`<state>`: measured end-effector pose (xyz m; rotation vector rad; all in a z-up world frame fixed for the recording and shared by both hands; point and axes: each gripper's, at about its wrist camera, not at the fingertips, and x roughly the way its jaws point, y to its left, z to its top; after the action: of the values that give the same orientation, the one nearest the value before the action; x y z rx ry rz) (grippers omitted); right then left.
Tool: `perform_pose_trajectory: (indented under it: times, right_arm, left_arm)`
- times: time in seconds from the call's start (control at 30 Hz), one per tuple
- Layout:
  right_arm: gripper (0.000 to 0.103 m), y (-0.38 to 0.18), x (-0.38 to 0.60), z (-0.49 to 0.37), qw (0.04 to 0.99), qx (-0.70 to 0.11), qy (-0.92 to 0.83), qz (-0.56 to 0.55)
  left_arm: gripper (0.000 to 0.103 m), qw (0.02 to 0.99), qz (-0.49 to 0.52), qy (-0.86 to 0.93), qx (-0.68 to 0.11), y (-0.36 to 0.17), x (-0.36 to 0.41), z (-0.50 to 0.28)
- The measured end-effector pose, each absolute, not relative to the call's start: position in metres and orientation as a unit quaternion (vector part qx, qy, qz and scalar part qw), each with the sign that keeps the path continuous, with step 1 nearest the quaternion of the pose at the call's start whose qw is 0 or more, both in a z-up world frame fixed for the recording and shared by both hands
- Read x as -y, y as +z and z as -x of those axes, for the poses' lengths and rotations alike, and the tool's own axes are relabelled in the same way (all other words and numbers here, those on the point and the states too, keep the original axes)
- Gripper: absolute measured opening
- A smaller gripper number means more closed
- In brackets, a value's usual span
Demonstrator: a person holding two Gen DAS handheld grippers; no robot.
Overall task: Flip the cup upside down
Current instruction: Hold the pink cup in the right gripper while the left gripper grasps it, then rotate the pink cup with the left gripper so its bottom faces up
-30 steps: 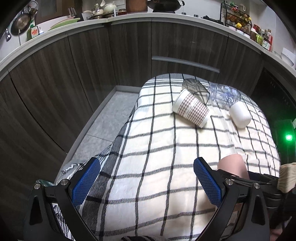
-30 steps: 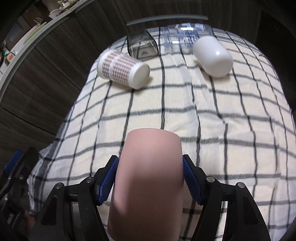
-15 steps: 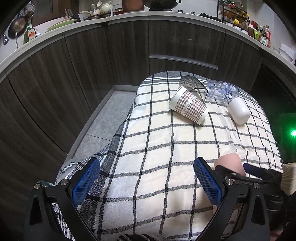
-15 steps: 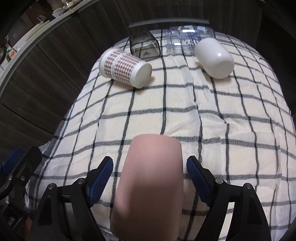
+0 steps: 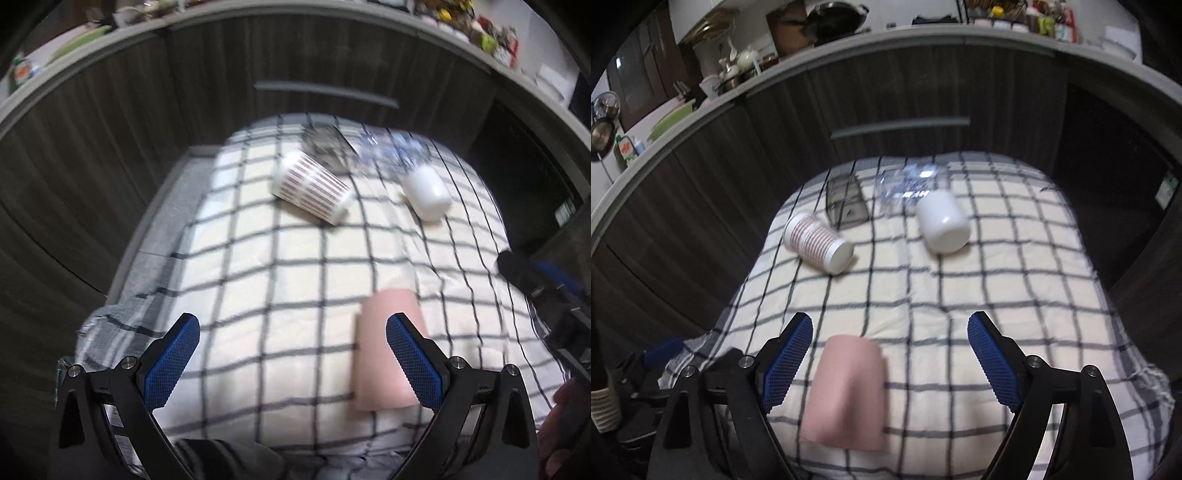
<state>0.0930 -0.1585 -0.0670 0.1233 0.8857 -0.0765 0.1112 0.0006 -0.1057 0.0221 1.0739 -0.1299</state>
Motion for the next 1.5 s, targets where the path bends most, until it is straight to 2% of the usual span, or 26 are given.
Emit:
perform_pose_trajectory:
  times: [0.33, 0.63, 0.83, 0.87, 1.07, 1.13, 1.5]
  right_arm:
    - [0.086, -0.041, 0.208, -0.086, 0.917, -0.389, -0.072, -0.043]
    - [0.086, -0.044, 0.233, -0.101, 0.915, -0.393, -0.062, -0.060]
    - [0.086, -0.056, 0.242, -0.112, 0.912, -0.399, -0.045, -0.090]
    - [0.086, -0.057, 0.243, -0.113, 0.911, -0.400, -0.043, -0.093]
    - [0.086, -0.071, 0.246, -0.122, 0.903, -0.414, -0.028, -0.108]
    - [0.086, -0.074, 0.248, -0.124, 0.901, -0.417, -0.026, -0.114]
    - [0.086, -0.083, 0.251, -0.127, 0.894, -0.425, -0.022, -0.138]
  left_arm:
    - [0.101, 0.784, -0.043, -0.116, -0.609, -0.130, 0.070, -0.135]
    - [0.097, 0.699, -0.068, -0.121, -0.701, -0.164, 0.104, -0.164]
    - [0.096, 0.663, -0.091, -0.099, -0.736, -0.187, 0.114, -0.183]
    - [0.094, 0.658, -0.092, -0.098, -0.741, -0.190, 0.115, -0.185]
    - [0.071, 0.627, -0.090, -0.096, -0.768, -0.213, 0.121, -0.190]
    - [0.067, 0.618, -0.084, -0.101, -0.775, -0.220, 0.121, -0.191]
    - [0.066, 0.632, -0.073, -0.112, -0.764, -0.215, 0.103, -0.191]
